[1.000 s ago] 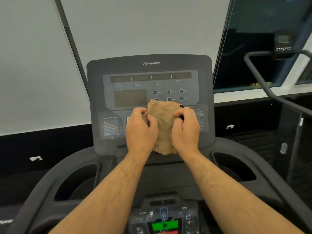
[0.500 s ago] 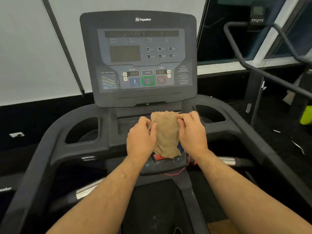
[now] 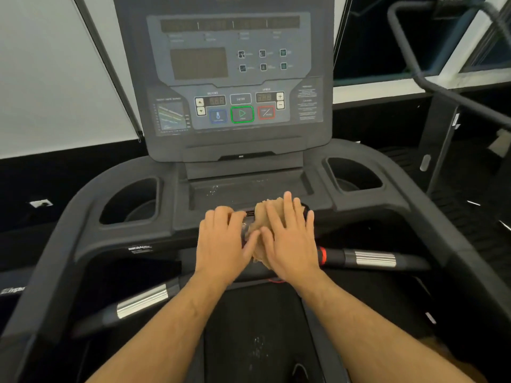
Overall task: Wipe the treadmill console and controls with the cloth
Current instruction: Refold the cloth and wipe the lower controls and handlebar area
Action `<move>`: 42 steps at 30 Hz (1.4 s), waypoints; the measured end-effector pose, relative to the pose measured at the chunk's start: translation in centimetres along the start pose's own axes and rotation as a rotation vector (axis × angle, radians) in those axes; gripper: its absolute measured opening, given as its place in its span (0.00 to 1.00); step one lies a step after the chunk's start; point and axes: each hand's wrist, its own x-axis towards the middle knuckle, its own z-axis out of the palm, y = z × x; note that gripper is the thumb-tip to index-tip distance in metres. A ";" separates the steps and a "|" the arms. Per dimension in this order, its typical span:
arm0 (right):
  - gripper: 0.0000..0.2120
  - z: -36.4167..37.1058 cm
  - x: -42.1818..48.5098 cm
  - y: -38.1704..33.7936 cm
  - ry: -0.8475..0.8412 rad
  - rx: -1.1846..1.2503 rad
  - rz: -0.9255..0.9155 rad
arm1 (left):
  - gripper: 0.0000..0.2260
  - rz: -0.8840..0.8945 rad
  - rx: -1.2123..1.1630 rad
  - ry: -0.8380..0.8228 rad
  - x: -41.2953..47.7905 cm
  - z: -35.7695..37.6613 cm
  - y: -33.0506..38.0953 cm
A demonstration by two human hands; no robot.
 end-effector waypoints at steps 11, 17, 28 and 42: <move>0.35 -0.3 0.4 4.2 -0.105 -0.178 -0.324 | 0.62 0.144 0.026 -0.427 -2.8 0.7 -5.5; 0.37 0.7 -3.3 4.2 -0.136 -0.240 -0.594 | 0.65 0.213 0.050 -0.385 -2.9 1.3 -6.2; 0.36 0.2 -2.6 3.8 -0.186 -0.257 -0.714 | 0.61 0.206 0.017 -0.328 -3.0 1.6 -6.1; 0.35 0.2 1.0 1.4 -0.093 -0.213 -0.475 | 0.65 0.161 -0.025 -0.347 -3.0 1.4 -6.4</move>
